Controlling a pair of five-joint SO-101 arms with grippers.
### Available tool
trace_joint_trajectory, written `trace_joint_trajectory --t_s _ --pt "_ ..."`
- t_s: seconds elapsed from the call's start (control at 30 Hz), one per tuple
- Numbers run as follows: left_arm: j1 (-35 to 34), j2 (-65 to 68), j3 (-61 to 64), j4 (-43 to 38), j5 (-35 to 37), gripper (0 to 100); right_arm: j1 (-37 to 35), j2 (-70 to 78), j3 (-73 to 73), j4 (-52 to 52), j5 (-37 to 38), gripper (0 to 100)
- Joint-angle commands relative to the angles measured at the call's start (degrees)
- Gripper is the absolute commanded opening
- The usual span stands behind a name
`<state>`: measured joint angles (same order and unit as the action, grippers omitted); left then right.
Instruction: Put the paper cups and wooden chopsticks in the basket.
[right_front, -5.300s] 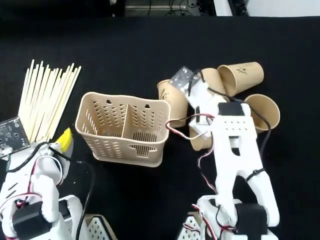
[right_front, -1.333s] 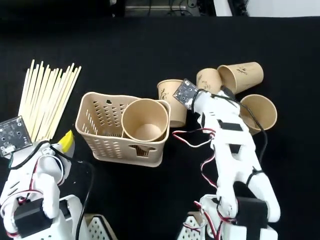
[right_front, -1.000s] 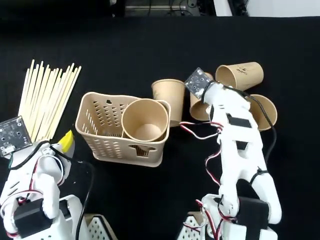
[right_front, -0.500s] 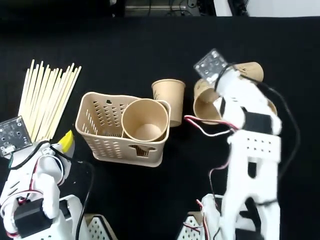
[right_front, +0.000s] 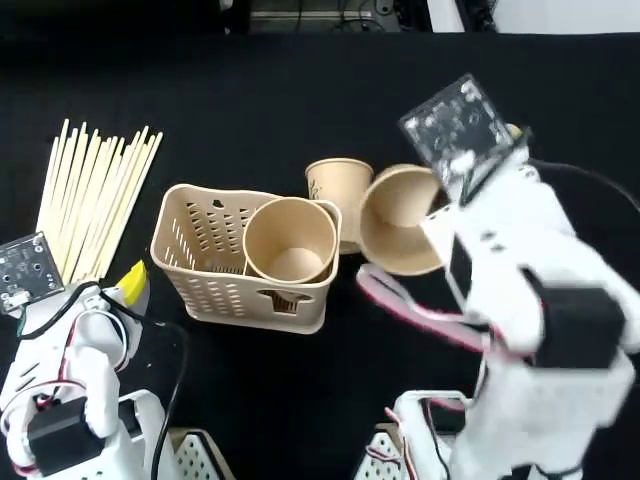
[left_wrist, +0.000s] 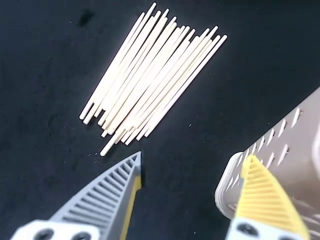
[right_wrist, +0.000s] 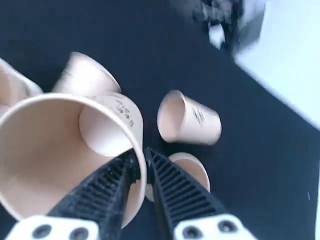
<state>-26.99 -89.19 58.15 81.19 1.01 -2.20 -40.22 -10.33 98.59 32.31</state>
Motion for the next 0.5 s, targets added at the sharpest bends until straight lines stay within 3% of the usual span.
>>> trace_joint_trajectory --t_s 0.0,0.47 --pt "-0.04 -0.18 -0.22 -0.88 0.26 31 -6.24 -1.01 -7.34 2.55 -3.25 1.1" --pt "0.13 -0.18 0.84 -1.14 0.26 31 -27.16 2.95 -8.22 2.2 -9.23 1.1"
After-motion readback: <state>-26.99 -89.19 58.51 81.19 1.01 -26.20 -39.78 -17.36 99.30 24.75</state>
